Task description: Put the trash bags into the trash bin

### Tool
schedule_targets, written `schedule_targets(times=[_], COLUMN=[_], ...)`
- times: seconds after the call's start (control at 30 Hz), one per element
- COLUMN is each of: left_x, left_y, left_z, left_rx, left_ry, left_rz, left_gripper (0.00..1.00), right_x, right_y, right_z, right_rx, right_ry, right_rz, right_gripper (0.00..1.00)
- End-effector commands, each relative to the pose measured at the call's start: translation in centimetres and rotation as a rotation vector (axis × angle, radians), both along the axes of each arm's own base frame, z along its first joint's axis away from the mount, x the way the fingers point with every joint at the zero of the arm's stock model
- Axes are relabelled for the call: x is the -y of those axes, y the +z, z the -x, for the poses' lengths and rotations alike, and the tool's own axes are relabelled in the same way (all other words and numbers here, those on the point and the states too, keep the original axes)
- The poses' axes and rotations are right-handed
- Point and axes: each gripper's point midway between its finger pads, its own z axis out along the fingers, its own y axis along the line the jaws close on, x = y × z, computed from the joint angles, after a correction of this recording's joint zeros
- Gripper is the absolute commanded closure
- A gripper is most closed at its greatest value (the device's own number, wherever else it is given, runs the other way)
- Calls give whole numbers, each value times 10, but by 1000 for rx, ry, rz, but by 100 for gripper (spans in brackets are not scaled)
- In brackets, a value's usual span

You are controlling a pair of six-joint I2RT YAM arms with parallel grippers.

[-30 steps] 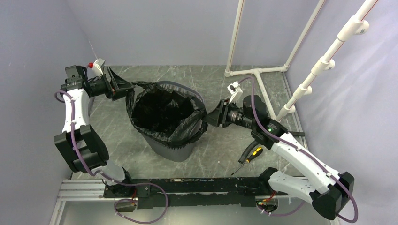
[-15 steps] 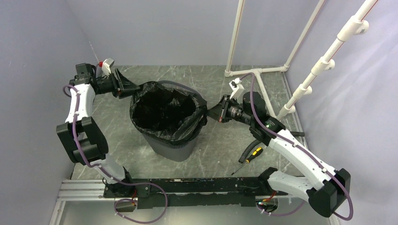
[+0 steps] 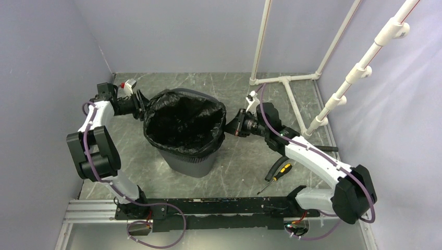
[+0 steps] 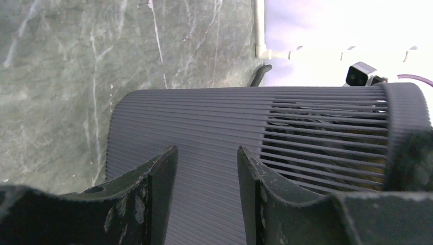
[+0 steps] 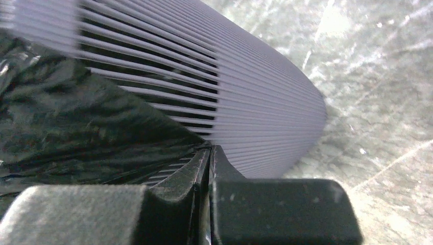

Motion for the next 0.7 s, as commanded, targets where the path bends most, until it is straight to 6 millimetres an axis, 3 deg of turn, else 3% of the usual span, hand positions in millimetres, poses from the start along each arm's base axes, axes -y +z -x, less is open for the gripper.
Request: schedule_targets(times=[0.0, 0.27, 0.37, 0.43, 0.5, 0.57, 0.67], left_x=[-3, -2, -8, -22, -44, -68, -94], left_y=[-15, -15, -11, -5, 7, 25, 51], left_z=[-8, -5, -6, -10, -13, -15, -14], left_rx=[11, 22, 31, 44, 57, 101, 150], left_ry=[14, 2, 39, 126, 252, 375, 485], left_rz=[2, -14, -71, -148, -210, -250, -308], left_gripper=[49, 44, 41, 35, 10, 7, 7], right_x=[0, 1, 6, 14, 22, 27, 34], right_y=[-31, -16, -8, -2, 8, 17, 25], right_z=[10, 19, 22, 21, 21, 24, 28], right_rx=[-77, -43, -29, -8, 18, 43, 53], right_ry=[35, 59, 50, 12, -20, -24, -23], right_rz=[49, 13, 21, 38, 43, 44, 77], right_gripper=[92, 83, 67, 58, 46, 35, 27])
